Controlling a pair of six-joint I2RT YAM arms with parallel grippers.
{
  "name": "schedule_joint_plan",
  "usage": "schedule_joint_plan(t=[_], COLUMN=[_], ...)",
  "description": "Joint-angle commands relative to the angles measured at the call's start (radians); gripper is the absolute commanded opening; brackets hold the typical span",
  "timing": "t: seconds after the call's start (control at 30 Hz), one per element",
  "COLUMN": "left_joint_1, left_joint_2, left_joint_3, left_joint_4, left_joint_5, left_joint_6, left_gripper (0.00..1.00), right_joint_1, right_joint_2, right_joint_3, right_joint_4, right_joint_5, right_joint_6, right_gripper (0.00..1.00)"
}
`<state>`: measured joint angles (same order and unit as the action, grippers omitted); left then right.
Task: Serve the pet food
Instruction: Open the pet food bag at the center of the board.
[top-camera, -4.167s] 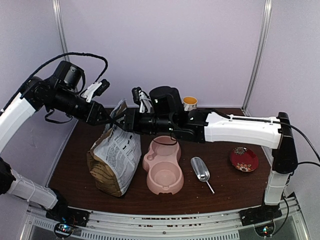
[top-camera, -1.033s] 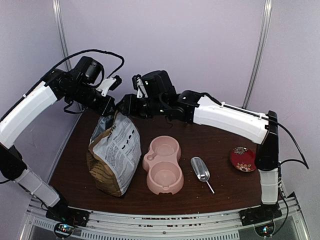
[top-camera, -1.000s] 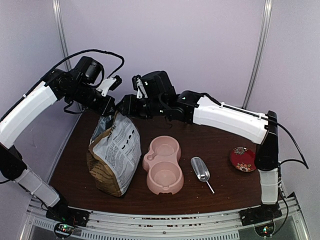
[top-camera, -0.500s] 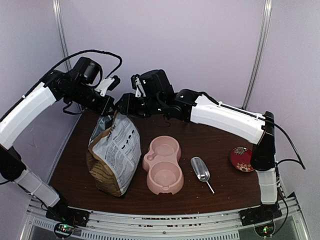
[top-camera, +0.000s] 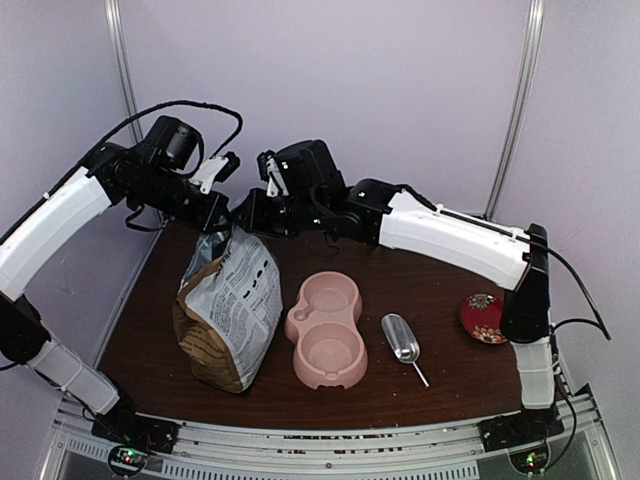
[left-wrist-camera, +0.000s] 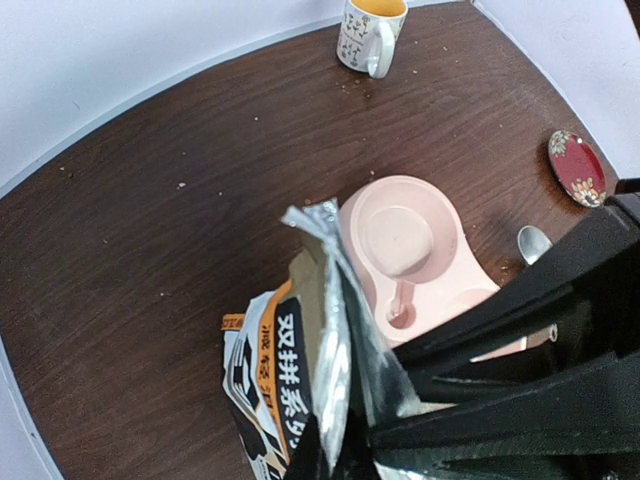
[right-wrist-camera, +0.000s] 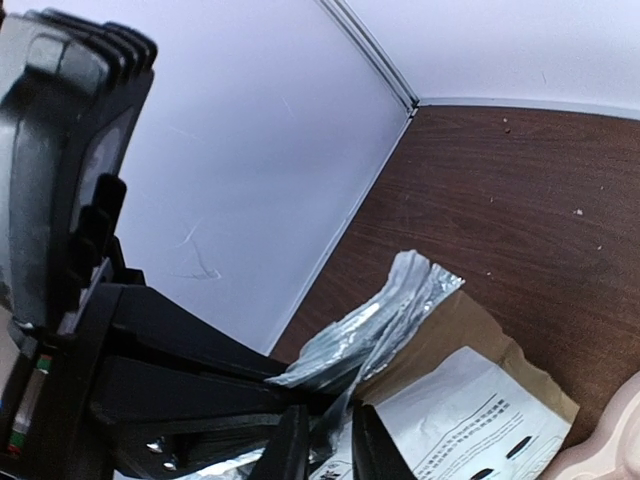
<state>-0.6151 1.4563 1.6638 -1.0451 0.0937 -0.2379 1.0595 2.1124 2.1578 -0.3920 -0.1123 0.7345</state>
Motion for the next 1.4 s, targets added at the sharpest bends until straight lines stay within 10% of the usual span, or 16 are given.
schedule_joint_plan(t=[0.0,0.93,1.17,1.37], left_joint_1=[-0.014,-0.014,-0.015,-0.014], left_joint_2=[-0.031,-0.042,-0.080,-0.134], left_joint_3=[-0.009,0.077,0.028,-0.014], left_joint_4=[0.067,-0.051,-0.056,-0.064], left_joint_5=[0.072,-0.067,-0.081,-0.110], left_joint_6=[-0.001,0.054,0.067,0.069], left_gripper=[0.00,0.00,0.08,0.30], right_joint_1=[0.013,0.008,0.023,0.042], right_joint_2=[0.023,-0.128,-0.106,-0.056], right_joint_3=[0.019,0.048,0.063,0.116], right_joint_4=[-0.058,-0.331,-0.257,-0.246], right_joint_5=[0.030,0.191,0.107,0.087], right_joint_6=[-0.023,-0.175,-0.135,-0.098], right_gripper=[0.10,0.01,0.42,0.56])
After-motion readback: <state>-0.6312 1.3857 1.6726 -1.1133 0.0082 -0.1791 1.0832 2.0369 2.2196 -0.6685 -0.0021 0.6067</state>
